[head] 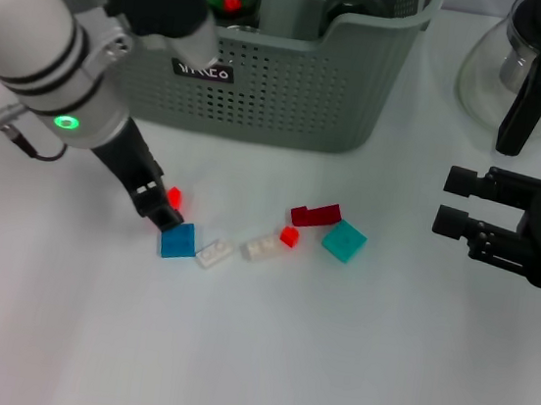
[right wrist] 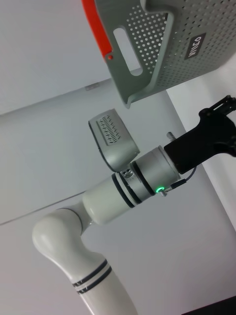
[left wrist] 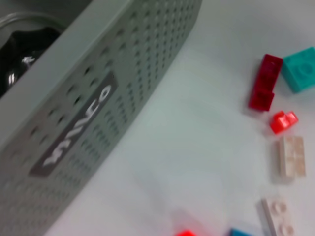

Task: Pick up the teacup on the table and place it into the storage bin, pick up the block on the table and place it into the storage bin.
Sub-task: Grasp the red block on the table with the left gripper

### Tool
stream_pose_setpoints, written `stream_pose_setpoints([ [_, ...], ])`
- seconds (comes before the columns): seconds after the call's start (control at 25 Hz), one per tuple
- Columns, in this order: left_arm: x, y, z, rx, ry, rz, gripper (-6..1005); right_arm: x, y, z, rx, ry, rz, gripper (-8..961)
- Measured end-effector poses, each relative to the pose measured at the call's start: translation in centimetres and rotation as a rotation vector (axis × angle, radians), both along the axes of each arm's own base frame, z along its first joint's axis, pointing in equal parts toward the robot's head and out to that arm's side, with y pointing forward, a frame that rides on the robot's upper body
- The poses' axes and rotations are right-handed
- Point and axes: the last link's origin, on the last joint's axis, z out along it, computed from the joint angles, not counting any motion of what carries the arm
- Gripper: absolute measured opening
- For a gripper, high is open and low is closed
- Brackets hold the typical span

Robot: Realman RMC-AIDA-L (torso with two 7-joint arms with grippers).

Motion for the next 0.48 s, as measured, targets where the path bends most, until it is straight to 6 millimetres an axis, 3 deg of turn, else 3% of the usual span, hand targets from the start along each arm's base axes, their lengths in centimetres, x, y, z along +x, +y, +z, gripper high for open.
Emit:
stream_pose_setpoints([
  [0.48, -0.1, 0.5, -1.3, 0.043, 0.039, 0.02, 621, -0.2, 0.1, -0.1, 0.001, 0.006, 0.002, 613],
])
